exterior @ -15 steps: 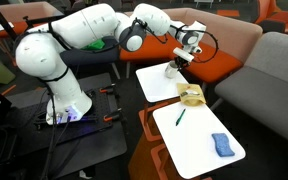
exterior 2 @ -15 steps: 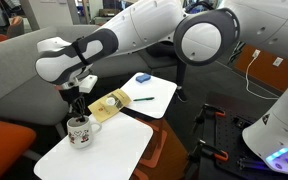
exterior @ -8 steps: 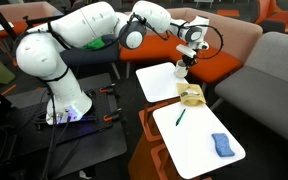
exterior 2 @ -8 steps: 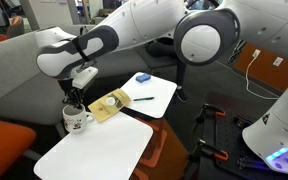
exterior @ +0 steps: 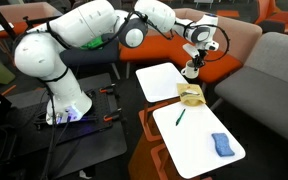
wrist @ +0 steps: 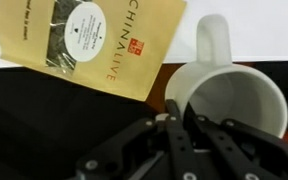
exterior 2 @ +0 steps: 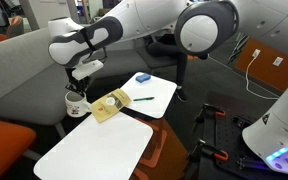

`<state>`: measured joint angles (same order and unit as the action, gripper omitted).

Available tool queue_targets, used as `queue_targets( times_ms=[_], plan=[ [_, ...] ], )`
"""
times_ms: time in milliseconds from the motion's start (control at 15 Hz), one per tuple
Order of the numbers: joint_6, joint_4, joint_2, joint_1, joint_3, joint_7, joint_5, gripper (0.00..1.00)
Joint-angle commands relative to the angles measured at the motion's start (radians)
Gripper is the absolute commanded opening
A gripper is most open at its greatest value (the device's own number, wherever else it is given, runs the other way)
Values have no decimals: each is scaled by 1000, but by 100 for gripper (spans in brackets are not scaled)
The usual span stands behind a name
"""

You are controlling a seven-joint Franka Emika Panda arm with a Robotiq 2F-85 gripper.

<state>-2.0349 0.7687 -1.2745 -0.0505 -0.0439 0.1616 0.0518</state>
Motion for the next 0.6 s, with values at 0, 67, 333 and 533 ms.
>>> queue_targets(
  times_ms=[0,67,333,533],
  plan=[
    [-8,235,172,-9,1,110,-17,2],
    [-11,274,199,-10,0,145,-22,2],
    [-67,454,309,7,-9,239,-53,2],
    [-180,592,374,38,10,249,-160,2]
  ],
)
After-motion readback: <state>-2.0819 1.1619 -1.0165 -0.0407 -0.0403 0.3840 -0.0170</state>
